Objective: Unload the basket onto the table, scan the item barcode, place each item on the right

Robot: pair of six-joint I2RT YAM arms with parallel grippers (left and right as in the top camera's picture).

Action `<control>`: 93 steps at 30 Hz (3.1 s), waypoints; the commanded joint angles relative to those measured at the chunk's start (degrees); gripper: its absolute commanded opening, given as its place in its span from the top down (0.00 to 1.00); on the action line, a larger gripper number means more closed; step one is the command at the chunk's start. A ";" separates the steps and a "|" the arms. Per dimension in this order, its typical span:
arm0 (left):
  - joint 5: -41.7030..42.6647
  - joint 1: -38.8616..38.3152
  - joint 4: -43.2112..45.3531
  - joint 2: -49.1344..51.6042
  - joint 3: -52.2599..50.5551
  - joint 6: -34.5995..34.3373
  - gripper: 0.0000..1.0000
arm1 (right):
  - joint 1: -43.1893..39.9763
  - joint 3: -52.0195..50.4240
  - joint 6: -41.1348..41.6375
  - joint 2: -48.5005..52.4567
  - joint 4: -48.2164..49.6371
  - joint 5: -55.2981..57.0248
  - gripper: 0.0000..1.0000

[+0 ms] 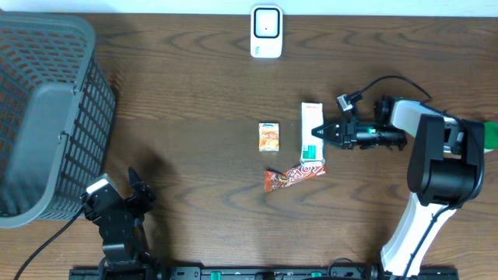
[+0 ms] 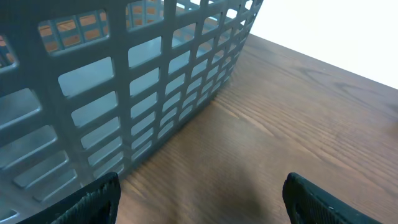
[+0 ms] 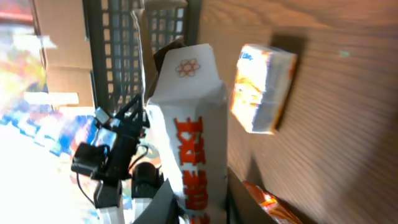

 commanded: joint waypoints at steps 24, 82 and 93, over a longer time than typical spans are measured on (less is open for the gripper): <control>-0.79 0.13 -0.13 -0.15 -0.46 -0.33 0.16 | 24.68 0.70 0.87 0.96 0.07 -9.44 0.99; -0.79 0.13 -0.13 -0.15 -0.46 -0.33 0.16 | 21.79 2.36 41.79 0.96 61.99 -9.44 0.98; -0.79 0.13 -0.13 -0.15 -0.46 -0.33 0.16 | 16.44 1.70 32.76 0.98 69.53 -9.44 0.99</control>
